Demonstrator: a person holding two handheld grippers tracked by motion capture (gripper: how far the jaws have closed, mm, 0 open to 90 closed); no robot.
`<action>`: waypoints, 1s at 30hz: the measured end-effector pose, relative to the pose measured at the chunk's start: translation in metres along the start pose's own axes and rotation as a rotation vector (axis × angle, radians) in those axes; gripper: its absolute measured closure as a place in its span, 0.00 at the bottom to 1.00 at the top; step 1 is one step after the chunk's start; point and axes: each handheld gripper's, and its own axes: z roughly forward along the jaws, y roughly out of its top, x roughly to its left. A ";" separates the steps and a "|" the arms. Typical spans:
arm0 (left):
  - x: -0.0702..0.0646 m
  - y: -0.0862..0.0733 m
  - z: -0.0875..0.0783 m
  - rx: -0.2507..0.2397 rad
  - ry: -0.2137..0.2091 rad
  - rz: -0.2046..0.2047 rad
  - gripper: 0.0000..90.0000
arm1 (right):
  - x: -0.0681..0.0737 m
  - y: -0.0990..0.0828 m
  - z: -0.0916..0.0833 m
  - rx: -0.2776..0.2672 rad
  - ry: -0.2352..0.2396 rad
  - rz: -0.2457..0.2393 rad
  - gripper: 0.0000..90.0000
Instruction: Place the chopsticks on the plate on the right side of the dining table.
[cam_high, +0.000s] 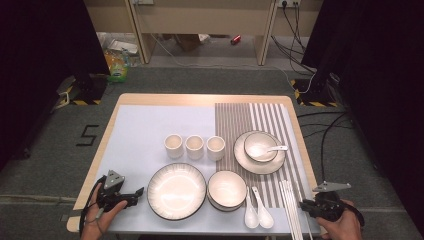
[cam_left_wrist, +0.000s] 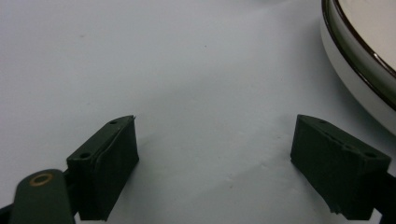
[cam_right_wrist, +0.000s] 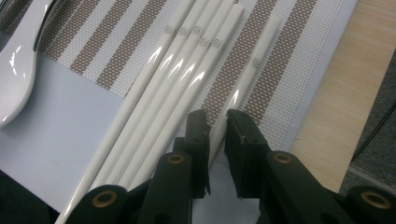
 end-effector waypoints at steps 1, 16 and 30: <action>0.000 0.000 0.000 -0.001 0.001 0.000 0.15 | 0.000 0.001 0.000 0.003 0.006 0.005 0.88; 0.000 0.000 0.000 -0.001 -0.001 -0.003 0.15 | -0.012 0.018 0.008 0.026 0.008 -0.033 0.90; 0.000 0.000 0.000 0.000 0.000 0.000 0.15 | -0.026 0.039 0.015 0.087 0.017 -0.125 0.91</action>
